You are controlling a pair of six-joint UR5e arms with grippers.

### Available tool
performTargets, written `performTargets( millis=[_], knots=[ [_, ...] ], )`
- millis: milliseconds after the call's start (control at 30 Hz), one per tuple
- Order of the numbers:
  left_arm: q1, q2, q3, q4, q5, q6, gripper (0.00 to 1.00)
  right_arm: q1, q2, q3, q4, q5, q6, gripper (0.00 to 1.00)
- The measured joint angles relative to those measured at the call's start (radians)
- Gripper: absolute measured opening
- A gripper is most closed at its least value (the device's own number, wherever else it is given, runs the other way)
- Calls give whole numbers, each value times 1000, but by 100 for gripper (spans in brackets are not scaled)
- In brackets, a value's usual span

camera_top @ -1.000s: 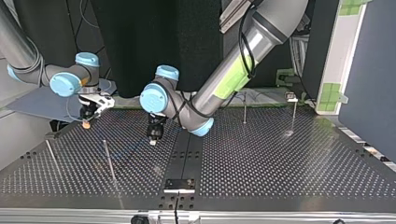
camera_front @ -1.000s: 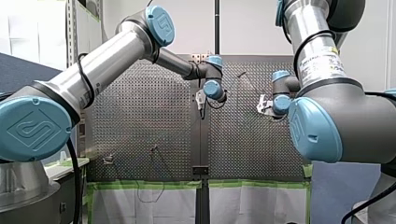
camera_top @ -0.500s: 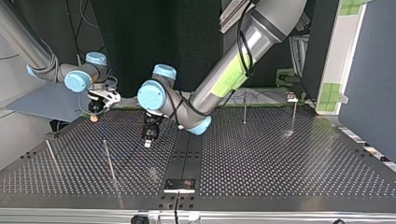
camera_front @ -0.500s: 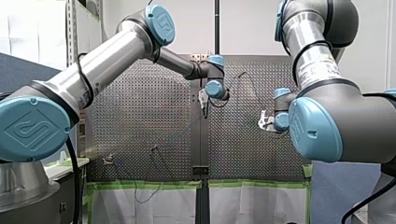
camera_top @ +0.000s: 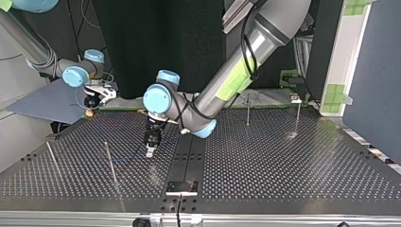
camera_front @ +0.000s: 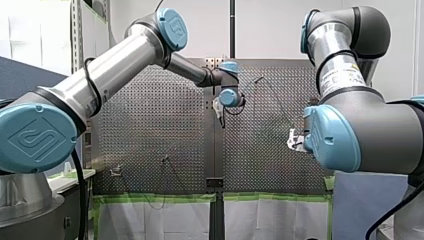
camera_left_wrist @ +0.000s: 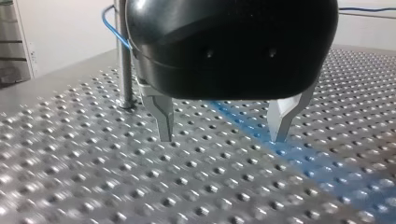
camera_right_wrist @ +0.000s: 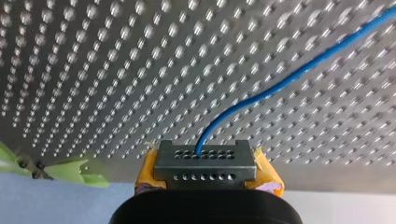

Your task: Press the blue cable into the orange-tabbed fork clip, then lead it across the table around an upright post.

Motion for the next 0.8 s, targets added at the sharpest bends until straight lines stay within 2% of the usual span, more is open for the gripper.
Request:
performTargets(
  millis=[233,367,667,800],
  knots=[
    [5,-15,6,-10,5,-46,100,-53,52,1,-30,-4,25,0],
    [5,-15,6,-14,5,-53,100,-75,87,0,-59,-4,54,0],
    [5,-16,6,-16,5,-55,100,-101,173,-4,-142,-4,139,0],
    [7,-16,6,-18,5,-55,100,-104,205,-18,-167,-4,158,0]
  ],
)
